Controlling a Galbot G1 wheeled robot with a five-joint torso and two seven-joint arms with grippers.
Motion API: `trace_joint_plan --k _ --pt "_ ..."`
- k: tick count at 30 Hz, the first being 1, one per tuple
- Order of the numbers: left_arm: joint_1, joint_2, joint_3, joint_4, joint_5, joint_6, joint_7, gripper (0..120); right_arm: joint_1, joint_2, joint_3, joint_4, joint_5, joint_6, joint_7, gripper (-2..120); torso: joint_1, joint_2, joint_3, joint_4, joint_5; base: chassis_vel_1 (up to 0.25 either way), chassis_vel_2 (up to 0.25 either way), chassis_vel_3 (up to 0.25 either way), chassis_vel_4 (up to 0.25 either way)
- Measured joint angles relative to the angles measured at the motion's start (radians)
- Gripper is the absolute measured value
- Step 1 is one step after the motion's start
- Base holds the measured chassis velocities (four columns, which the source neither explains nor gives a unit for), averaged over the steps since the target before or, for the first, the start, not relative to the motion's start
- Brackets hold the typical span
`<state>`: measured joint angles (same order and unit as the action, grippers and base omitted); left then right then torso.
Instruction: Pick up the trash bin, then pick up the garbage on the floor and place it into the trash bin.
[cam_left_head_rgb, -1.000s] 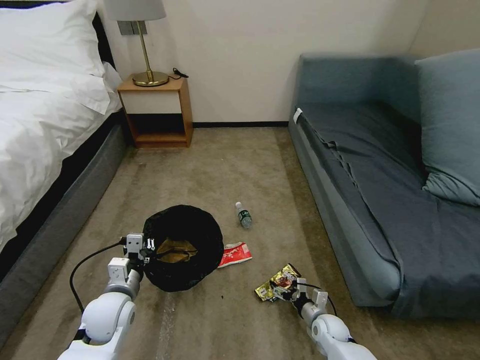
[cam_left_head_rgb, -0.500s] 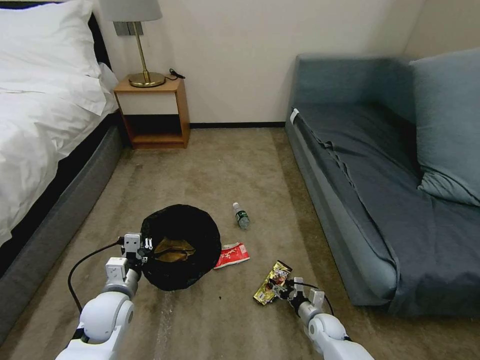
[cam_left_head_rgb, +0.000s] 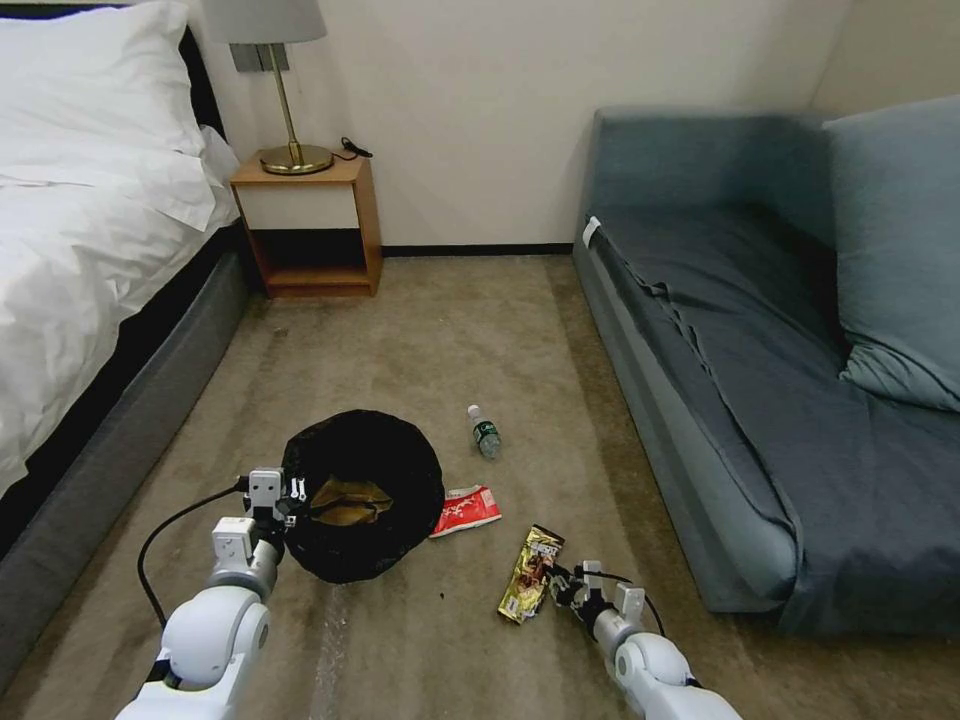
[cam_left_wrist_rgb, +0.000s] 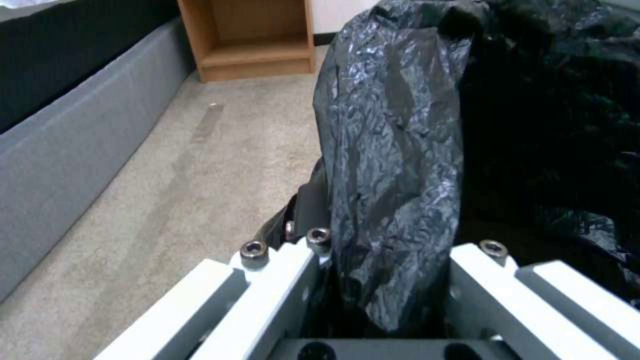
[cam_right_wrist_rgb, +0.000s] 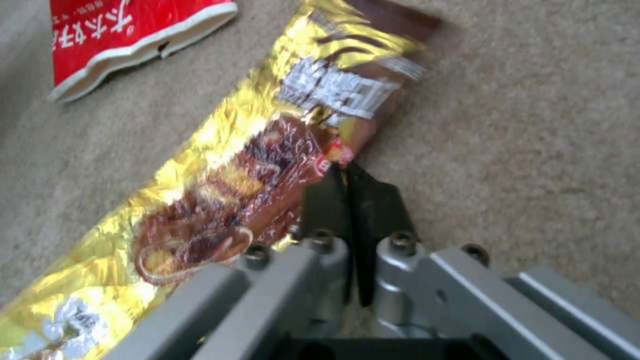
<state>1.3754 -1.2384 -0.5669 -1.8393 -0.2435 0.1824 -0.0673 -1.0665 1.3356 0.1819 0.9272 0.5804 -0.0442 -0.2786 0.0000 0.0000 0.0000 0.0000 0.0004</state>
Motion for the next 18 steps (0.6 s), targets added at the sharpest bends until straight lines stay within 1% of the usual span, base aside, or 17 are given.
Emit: trace_joint_plan --k 1,8,18 --pt "0.001 -0.001 -0.001 -0.001 0.0 0.0 0.0 4 0.0 -0.001 0.0 0.0 -0.001 0.001 -0.003 0 0.0 0.0 0.0 0.0002 -0.0001 0.0 0.0 0.0 0.0" --pt "0.004 -0.01 -0.002 -0.011 0.005 -0.001 -0.004 4 -0.003 -0.008 -0.002 0.003 -0.001 0.003 -0.005 0 0.0 0.0 0.0 0.0004 0.0 0.0 0.0 0.0 0.0" --pt "0.019 -0.031 0.003 -0.03 0.022 0.001 -0.015 4 -0.018 -0.023 -0.005 0.03 -0.001 0.014 -0.013 0 0.0 0.0 0.0 0.0001 -0.0001 0.0 0.0 0.0 0.0"
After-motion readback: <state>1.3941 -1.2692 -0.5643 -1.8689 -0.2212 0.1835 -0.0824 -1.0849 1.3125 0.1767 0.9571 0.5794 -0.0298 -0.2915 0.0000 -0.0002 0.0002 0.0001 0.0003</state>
